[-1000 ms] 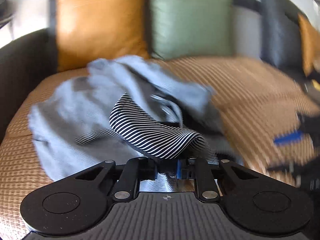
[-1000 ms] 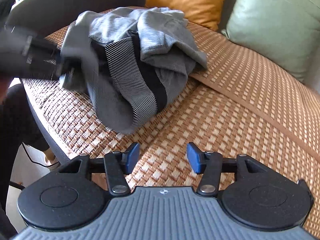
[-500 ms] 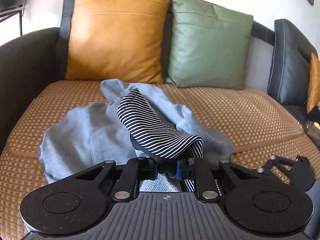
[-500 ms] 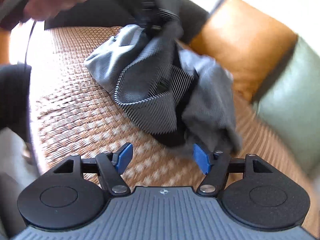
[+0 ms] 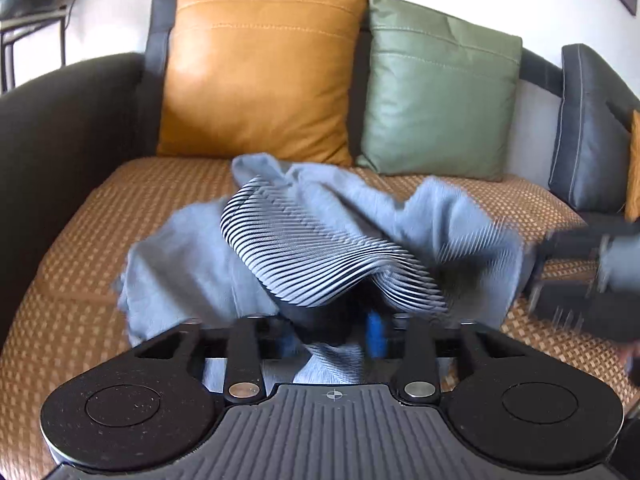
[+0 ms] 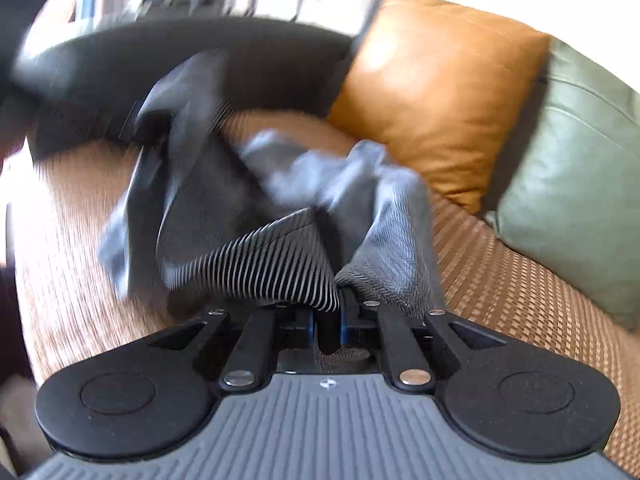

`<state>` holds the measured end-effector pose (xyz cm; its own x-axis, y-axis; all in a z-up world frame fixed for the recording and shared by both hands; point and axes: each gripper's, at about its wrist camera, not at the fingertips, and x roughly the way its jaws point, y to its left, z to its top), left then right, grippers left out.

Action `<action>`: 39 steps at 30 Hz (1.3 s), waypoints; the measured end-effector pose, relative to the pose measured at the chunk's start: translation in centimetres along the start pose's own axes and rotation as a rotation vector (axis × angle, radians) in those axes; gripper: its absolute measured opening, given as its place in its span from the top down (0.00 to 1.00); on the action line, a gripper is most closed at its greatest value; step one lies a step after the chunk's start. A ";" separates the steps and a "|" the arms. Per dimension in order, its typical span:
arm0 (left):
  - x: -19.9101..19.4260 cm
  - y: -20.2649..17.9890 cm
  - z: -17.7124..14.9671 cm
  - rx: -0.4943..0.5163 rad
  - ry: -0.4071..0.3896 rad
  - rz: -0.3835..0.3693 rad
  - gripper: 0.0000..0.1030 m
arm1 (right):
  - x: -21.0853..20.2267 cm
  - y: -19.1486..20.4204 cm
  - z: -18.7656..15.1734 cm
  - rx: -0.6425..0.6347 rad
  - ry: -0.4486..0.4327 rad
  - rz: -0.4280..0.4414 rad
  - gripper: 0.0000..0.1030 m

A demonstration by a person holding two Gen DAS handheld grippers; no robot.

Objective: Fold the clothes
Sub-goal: 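Raise the garment high with both grippers to shake it out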

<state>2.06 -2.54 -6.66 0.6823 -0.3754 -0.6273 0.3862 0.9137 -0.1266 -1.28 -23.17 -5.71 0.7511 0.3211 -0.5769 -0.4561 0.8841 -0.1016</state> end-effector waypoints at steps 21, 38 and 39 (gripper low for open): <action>4.2 -1.9 -2.2 0.033 0.068 0.042 0.97 | -2.2 -4.4 6.0 0.215 -0.148 0.005 0.89; -19.8 -2.9 22.8 0.057 -0.522 0.184 1.00 | -20.6 -4.8 19.6 0.155 -0.481 -0.150 0.91; -21.1 -3.7 24.2 0.076 -0.552 0.191 1.00 | -22.3 -4.8 21.0 0.145 -0.509 -0.163 0.91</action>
<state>1.27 -1.75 25.70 0.9584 -0.2496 -0.1381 0.2543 0.9670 0.0172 -5.79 -27.42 24.66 0.9588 0.2680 -0.0948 -0.2712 0.9622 -0.0230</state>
